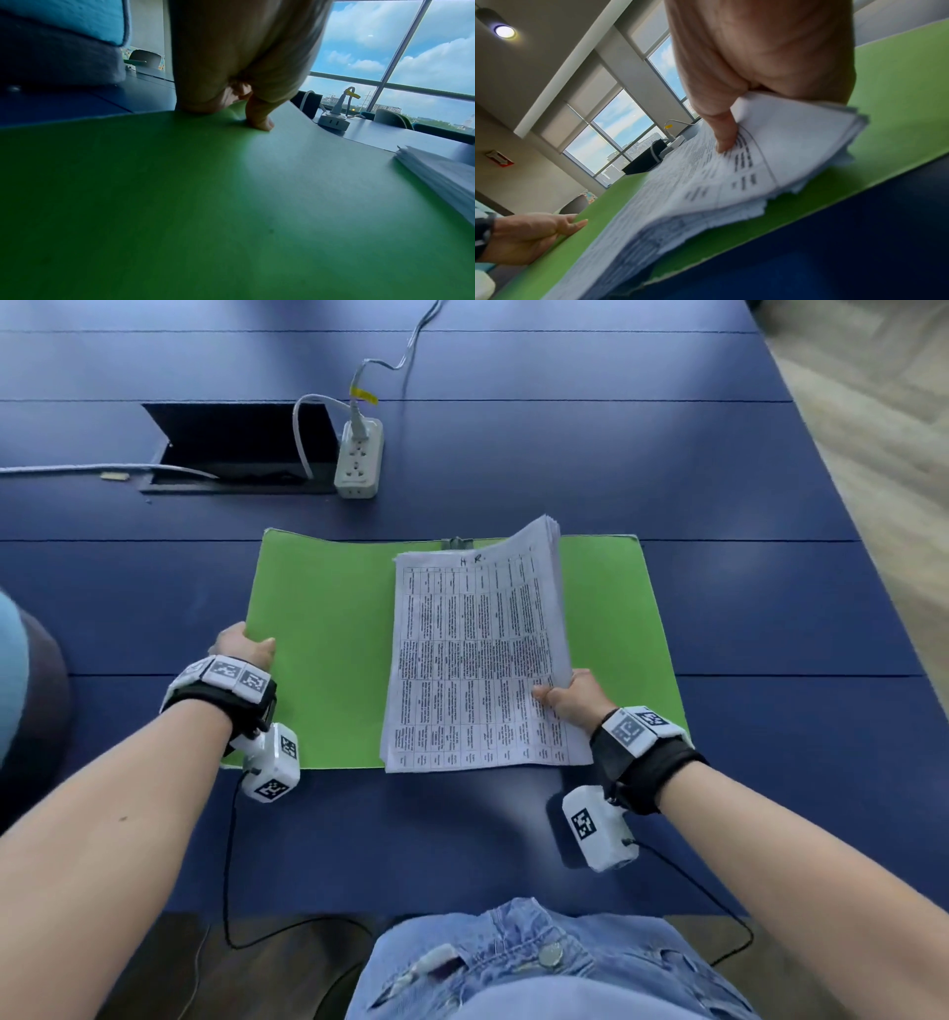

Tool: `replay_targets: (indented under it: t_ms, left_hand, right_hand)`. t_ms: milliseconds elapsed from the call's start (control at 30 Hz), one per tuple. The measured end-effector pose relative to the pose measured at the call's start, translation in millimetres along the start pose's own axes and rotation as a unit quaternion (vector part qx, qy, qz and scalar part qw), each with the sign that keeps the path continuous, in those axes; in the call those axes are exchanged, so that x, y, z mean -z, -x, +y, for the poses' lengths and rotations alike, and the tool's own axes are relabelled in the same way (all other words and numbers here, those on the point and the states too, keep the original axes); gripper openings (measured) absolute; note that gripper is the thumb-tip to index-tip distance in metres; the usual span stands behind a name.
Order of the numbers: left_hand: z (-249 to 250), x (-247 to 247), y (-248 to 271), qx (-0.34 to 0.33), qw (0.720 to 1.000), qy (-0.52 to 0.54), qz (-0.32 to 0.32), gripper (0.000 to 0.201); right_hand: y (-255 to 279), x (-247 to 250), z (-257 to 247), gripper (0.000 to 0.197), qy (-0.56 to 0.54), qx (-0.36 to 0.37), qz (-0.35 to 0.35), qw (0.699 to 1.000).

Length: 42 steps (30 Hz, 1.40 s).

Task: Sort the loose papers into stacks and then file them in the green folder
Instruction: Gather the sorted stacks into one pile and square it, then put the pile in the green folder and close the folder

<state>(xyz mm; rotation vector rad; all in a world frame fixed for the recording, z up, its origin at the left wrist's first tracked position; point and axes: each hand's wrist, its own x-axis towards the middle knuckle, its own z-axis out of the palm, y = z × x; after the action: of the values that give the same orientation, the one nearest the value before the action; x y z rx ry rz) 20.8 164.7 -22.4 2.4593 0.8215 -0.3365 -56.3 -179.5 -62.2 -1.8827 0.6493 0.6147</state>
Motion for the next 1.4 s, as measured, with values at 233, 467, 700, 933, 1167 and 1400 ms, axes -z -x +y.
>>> replay_targets:
  t_ms: [233, 467, 700, 933, 1167, 1400]
  left_hand:
    - [-22.7, 18.3, 11.4, 0.058, 0.996, -0.053, 0.049, 0.038]
    - [33.7, -2.9, 42.1, -0.084, 0.992, 0.033, -0.092, 0.099]
    - [100.6, -23.8, 86.2, -0.204, 0.822, 0.494, -0.197, 0.020]
    - [142.4, -11.1, 120.6, -0.338, 0.707, 0.584, -0.209, 0.025]
    - [130.6, -44.2, 132.2, -0.306, 0.774, 0.513, -0.213, 0.030]
    - [110.1, -76.0, 131.9, -0.236, 0.838, 0.448, -0.204, 0.013]
  right_hand:
    - [32.0, -37.6, 1.8, 0.016, -0.045, 0.007, -0.045, 0.998]
    - [54.0, -16.3, -8.8, 0.017, -0.148, 0.094, -0.048, 0.983]
    - [73.8, 28.6, -40.2, 0.035, -0.153, 0.244, 0.066, 0.955]
    - [81.4, 65.3, -61.2, 0.008, -0.231, 0.291, 0.189, 0.909]
    - [78.6, 58.2, -49.2, 0.027, -0.305, 0.246, 0.160, 0.906]
    - [64.9, 46.1, -27.0, 0.032, -0.277, 0.184, 0.130, 0.934]
